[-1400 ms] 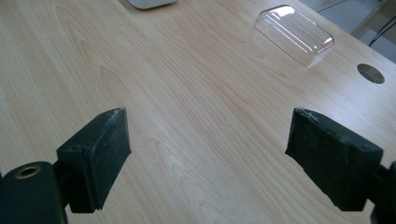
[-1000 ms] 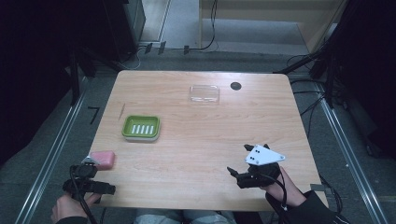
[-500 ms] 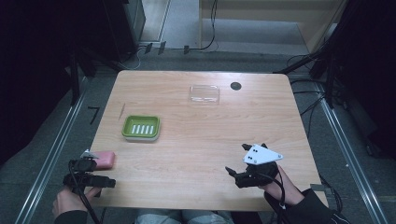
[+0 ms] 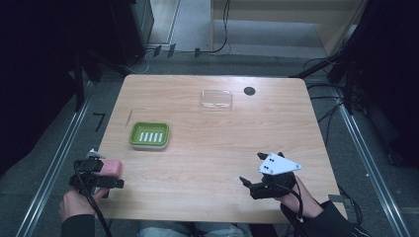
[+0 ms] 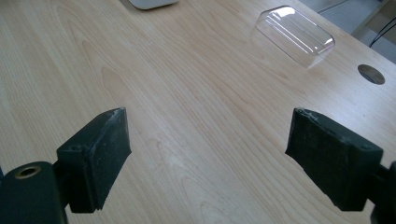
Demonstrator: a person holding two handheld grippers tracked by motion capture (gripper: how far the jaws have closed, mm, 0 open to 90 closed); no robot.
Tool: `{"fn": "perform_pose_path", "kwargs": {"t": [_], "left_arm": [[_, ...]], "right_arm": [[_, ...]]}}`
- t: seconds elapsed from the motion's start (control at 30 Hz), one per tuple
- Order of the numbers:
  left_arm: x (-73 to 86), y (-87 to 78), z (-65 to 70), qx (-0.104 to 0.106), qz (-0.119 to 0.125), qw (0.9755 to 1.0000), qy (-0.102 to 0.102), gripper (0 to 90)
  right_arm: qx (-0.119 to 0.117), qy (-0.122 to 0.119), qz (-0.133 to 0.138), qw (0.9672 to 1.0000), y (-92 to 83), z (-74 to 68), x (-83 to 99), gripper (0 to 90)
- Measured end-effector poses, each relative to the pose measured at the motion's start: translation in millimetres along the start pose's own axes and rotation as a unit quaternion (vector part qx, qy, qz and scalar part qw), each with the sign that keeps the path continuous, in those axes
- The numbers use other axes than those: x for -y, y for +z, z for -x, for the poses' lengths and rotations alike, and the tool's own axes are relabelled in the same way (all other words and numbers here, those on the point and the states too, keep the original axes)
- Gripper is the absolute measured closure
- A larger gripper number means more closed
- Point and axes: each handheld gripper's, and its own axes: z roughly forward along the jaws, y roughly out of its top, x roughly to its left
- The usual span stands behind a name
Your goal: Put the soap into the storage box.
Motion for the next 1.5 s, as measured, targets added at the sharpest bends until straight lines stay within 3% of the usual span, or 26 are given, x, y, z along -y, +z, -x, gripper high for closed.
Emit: {"fn": "perform_pose_path", "kwargs": {"t": [0.5, 0.83, 1.23, 1.5], "left_arm": [[-15.4, 3.4, -7.4, 0.001, 0.006, 0.9999, -0.012, 0.0], [-28.9, 5.3, -12.5, -0.003, 0.018, 0.9993, -0.033, 0.0], [-42.4, 15.2, -16.7, -0.025, 0.004, 0.9988, -0.042, 0.0], [-54.4, 29.8, -15.5, -0.044, -0.024, 0.9978, -0.044, 0.0]], "right_arm": [[-0.003, -0.004, -0.001, 1.0000, 2.3, -1.1, -1.9, 13.9], [-0.003, -0.006, 0.001, 1.0000, 3.0, -0.7, -2.5, 13.8], [-0.003, -0.007, -0.001, 1.0000, 3.6, -1.6, -2.9, 13.8], [-0.003, -0.008, -0.001, 1.0000, 3.9, -1.5, -2.9, 13.8]]}}
